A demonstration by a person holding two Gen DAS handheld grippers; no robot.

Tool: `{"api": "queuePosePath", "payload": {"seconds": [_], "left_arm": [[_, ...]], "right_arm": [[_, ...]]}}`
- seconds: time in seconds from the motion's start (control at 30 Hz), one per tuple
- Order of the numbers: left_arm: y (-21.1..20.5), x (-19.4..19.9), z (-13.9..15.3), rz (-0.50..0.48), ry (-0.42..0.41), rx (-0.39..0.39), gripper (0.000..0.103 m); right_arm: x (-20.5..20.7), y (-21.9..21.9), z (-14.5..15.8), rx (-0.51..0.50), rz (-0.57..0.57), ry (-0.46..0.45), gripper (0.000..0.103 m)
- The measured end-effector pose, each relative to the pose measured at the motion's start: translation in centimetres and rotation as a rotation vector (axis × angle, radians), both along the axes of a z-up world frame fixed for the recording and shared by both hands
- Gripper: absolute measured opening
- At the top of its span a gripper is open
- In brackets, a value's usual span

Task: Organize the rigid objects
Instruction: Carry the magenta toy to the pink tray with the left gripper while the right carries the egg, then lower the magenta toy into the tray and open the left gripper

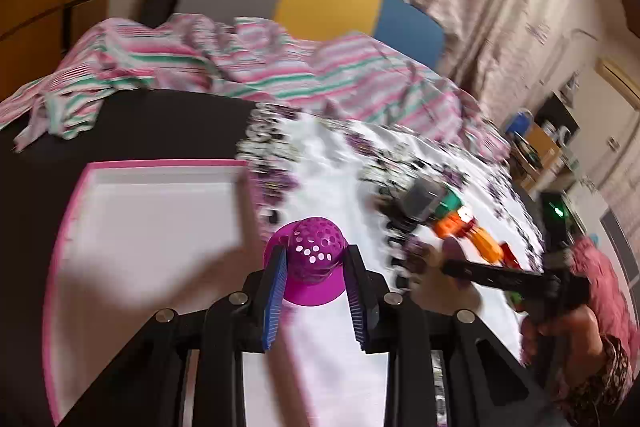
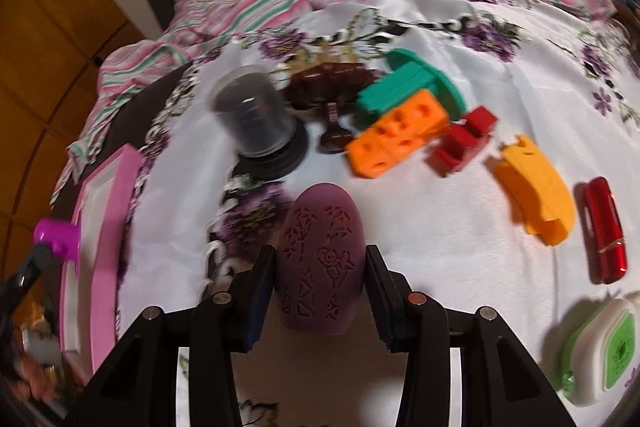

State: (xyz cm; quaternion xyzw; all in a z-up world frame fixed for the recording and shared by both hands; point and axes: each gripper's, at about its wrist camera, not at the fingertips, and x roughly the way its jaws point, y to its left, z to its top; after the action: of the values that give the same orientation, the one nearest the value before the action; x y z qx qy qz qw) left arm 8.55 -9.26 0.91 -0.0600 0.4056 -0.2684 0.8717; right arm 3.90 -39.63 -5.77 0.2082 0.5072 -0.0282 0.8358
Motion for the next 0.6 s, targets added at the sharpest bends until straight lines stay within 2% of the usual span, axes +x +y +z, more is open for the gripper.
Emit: {"api": "queuePosePath", "payload": {"seconds": [0.27, 0.4, 0.47, 0.6], "left_arm": [[6.2, 4.0, -2.1, 0.140, 0.046, 0.013, 0.028], [8.0, 6.6, -3.3, 0.185, 0.076, 0.056, 0.028], [8.7, 8.0, -4.1, 0.209, 0.098, 0.088, 0.028], [9.7, 10.3, -5.2, 0.248, 0.138, 0.103, 0.028]], "right_arm": [[0.1, 3.4, 1.3, -0.006, 0.104, -0.087, 0.045], [0.1, 6.4, 2.3, -0.072, 0.169, -0.123, 0.045], [0.2, 7.7, 2.6, -0.064, 0.191, -0.129, 0.045], [0.5, 10.1, 3.5, -0.039, 0.228, -0.163, 0.045]]}}
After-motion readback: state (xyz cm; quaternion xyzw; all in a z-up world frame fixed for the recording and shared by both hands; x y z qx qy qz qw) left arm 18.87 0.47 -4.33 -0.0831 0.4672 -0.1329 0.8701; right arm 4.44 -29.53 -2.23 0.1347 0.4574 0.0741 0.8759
